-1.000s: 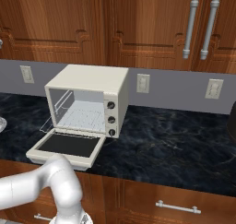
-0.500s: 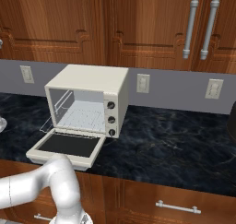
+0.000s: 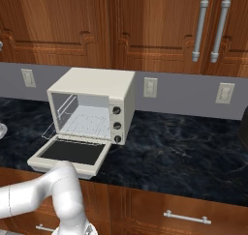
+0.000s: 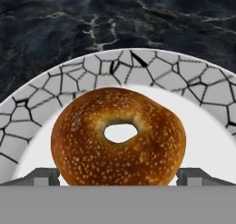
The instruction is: Pick up the bagel from the plate, place it on the toaster oven rack, close the door, and set the timer.
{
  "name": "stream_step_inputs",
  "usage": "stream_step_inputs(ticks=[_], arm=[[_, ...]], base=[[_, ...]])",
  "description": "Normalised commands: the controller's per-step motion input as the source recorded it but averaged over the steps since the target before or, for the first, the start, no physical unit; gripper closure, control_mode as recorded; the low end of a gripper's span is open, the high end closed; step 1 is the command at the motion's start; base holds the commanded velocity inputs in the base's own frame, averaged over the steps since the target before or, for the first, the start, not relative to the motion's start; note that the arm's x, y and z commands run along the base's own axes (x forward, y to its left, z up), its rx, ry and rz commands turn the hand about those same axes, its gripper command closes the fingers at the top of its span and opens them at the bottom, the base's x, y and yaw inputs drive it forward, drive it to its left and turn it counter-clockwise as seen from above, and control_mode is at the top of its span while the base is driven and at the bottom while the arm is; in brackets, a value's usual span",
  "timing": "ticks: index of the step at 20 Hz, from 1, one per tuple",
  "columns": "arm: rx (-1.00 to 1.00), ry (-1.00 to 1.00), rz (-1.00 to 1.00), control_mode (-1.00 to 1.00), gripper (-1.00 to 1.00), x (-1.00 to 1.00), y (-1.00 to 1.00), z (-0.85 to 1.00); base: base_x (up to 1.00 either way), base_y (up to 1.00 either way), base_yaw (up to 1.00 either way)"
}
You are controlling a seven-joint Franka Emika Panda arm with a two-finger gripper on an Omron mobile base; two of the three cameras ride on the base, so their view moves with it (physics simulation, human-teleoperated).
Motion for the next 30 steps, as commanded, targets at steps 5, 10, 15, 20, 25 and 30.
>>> stream_step_inputs(ticks=[5, 10, 15, 20, 25, 30], arm=[[0.00, -0.05, 0.00, -1.00, 1.00, 0.00, 0.12, -0.13], [0.00, -0.06, 0.00, -1.00, 1.00, -0.02, 0.00, -0.03], [0.00, -0.07, -0.02, -1.00, 1.00, -0.18, -0.15, 0.00], [0.00, -0.09, -0.06, -1.00, 1.00, -0.09, -0.23, 0.14], [0.00, -0.05, -0.06, -1.00, 1.00, -0.08, -0.20, 0.27], [0.04, 0.00, -0.03, -1.00, 1.00, -0.21, -0.18, 0.56]], base=[[0.00, 0.00, 0.00], [0.00, 0.00, 0.00], [0.00, 0.00, 0.00], [0.00, 0.00, 0.00], [0.00, 0.00, 0.00], [0.00, 0.00, 0.00]])
